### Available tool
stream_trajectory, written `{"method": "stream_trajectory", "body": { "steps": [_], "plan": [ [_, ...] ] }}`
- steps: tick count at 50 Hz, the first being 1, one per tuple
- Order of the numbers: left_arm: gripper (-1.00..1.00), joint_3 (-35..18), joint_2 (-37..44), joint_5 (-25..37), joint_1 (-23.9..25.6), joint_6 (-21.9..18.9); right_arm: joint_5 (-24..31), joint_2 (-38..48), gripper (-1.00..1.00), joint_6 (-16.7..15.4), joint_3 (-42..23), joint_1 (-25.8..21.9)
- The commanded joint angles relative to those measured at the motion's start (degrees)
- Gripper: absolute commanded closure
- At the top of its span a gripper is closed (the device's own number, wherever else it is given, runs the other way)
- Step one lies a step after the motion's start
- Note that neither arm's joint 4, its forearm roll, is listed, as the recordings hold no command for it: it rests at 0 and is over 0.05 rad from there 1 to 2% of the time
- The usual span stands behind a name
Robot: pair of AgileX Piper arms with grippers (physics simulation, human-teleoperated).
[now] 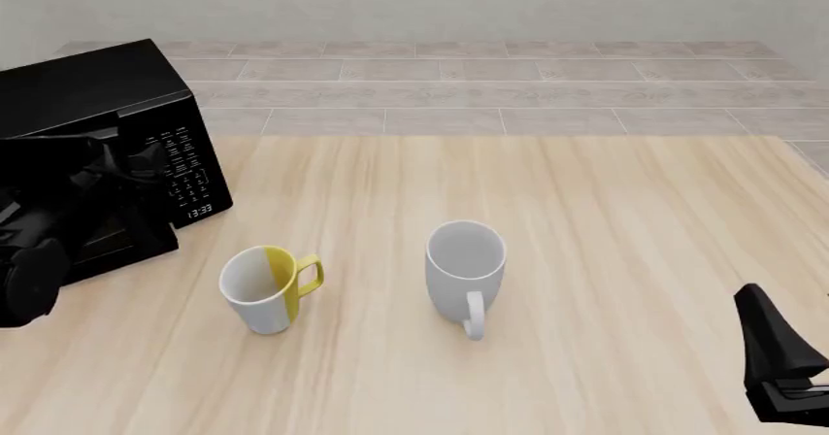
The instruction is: Close the microwave.
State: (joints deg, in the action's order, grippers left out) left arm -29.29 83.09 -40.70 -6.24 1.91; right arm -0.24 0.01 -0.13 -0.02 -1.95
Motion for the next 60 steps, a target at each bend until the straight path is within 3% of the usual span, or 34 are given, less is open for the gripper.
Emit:
{"method": "stream_trajectory", "body": {
  "steps": [1,60],
  "plan": [
    [-1.0,0.7,5.0,1.4,0.0,-0.6,-0.1,0.0,-1.0,0.1,0.0,0.1],
    [-1.0,-2.7,8.6,2.4,-0.1,-0.8,0.4,0.0,-1.0,0.1,0.0,0.0]
  ]
}}
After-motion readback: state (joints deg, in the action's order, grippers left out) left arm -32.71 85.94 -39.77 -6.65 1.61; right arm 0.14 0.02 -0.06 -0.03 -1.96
